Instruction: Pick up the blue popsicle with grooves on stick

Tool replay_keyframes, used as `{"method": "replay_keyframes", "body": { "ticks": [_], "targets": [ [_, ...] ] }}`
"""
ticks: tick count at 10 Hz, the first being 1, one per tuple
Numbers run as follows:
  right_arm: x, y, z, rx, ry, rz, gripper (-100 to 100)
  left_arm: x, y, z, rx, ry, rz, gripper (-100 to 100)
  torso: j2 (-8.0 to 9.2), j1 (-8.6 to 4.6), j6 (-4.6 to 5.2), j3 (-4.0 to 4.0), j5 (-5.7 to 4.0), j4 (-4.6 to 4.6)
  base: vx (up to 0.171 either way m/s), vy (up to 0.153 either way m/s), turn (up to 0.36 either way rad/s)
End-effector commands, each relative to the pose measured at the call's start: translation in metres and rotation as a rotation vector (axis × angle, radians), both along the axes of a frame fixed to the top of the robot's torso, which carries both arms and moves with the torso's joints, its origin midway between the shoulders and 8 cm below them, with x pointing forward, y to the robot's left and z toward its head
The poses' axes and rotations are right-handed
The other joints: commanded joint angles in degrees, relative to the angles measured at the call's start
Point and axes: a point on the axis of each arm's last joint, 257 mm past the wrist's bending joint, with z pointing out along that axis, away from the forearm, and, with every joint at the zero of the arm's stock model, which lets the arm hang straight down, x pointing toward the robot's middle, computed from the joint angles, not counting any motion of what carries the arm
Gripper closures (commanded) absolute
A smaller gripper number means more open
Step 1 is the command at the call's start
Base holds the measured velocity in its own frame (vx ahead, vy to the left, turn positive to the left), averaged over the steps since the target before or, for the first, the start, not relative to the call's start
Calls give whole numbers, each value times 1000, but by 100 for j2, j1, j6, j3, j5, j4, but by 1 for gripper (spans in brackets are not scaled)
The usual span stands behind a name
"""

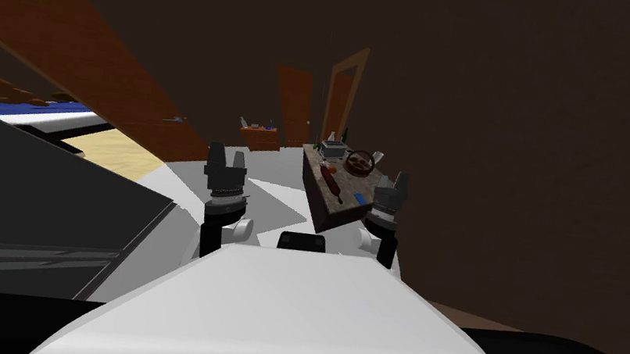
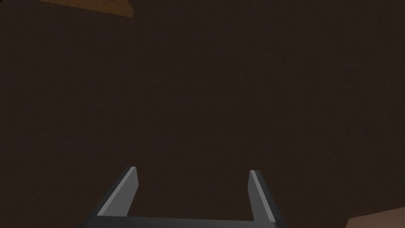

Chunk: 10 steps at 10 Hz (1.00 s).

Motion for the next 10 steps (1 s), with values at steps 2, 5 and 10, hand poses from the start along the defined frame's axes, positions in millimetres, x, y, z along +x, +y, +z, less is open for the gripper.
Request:
{"method": "replay_keyframes", "body": {
  "ticks": [2,5,10],
  "targets": [
    [2,9,-3,-63,22,29,-100,0,0,0,0,0,0,0,7,0,1,4,0,1,-35,4,-53],
    [6,24,-17,-148,75,73,-100,0,0,0,0,0,0,0,34,3,1,19,0,7,-84,15,-83],
    [14,43,-65,-265,209,144,-100,0,0,0,0,0,0,0,18,3,0,11,0,4,-59,19,-52]
  ]
}}
